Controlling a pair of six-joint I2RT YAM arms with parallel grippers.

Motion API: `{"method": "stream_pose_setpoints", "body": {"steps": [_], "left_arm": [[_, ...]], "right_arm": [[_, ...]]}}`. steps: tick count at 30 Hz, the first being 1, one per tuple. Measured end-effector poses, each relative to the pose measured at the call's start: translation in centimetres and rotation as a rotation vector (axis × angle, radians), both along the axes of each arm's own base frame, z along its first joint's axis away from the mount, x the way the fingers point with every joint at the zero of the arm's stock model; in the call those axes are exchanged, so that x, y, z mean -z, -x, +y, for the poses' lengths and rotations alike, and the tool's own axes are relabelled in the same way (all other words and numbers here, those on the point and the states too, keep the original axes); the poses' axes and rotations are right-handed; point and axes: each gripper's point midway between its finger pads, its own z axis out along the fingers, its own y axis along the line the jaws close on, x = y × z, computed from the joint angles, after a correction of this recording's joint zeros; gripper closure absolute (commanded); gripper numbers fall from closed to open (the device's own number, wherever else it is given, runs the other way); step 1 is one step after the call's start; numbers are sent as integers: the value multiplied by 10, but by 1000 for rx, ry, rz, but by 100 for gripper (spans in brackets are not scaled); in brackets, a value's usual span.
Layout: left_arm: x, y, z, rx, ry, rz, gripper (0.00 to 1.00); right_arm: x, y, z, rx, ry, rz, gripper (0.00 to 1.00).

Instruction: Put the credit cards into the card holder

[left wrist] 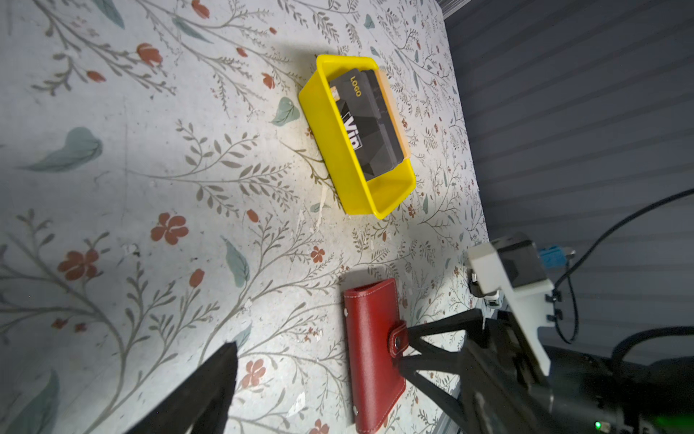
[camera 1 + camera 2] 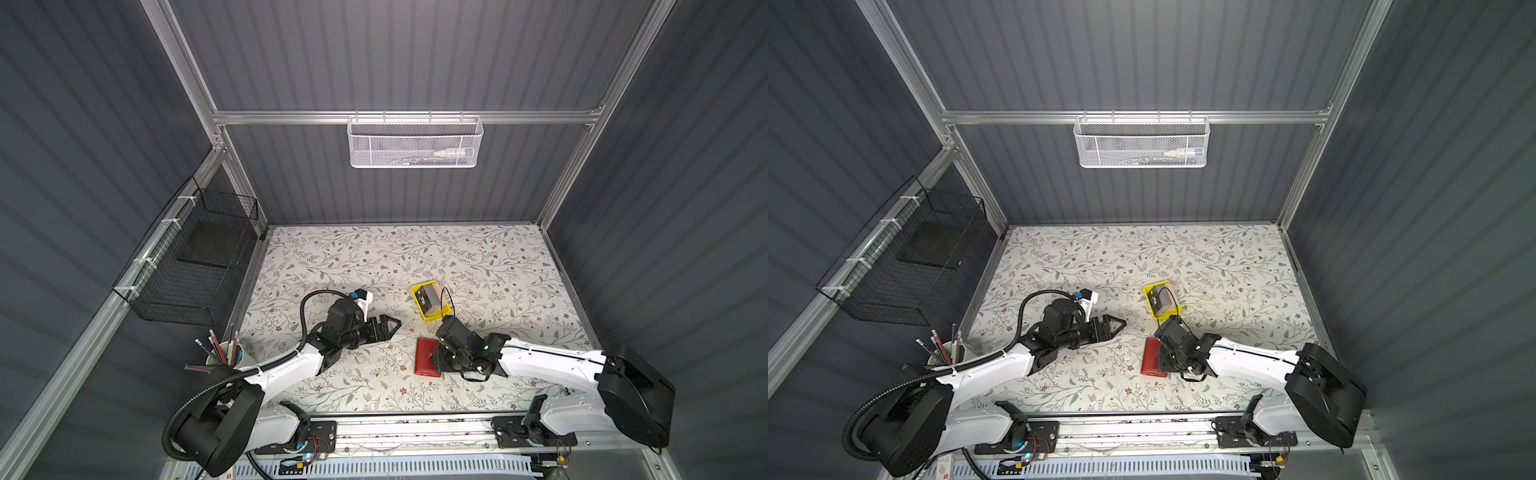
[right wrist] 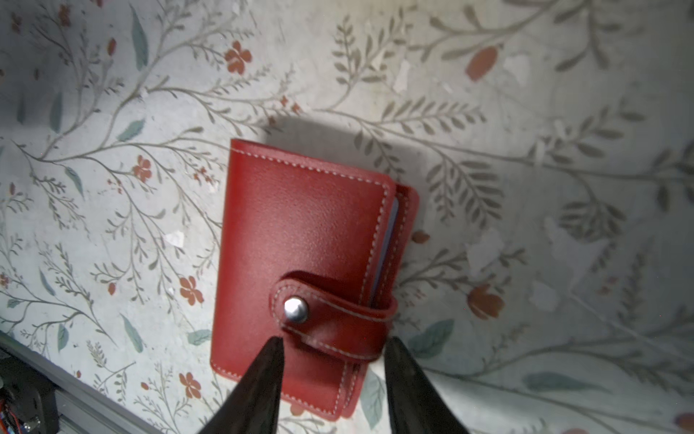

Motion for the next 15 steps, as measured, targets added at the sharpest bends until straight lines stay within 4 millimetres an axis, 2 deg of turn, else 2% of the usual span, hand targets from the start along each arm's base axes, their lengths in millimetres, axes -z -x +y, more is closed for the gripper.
{"method": "stream_pose_setpoints", "body": {"steps": [4, 7, 9, 11, 15], "left_arm": [[10, 9, 6, 0, -14, 22, 10], [9, 12, 7, 7, -6, 20, 10], [9, 16, 7, 14, 2, 27, 11], [13, 22, 7, 24, 3, 43, 11], [23, 36, 6, 55, -4, 85, 12]], "right_arm": [[-5, -2, 4, -8, -20, -14, 51], [-13, 0, 4, -4, -51, -29, 50], [-16, 4, 1, 5, -69, -32, 51], [-16, 10, -5, 14, -81, -30, 56], [-10, 22, -16, 34, -91, -6, 56]]}}
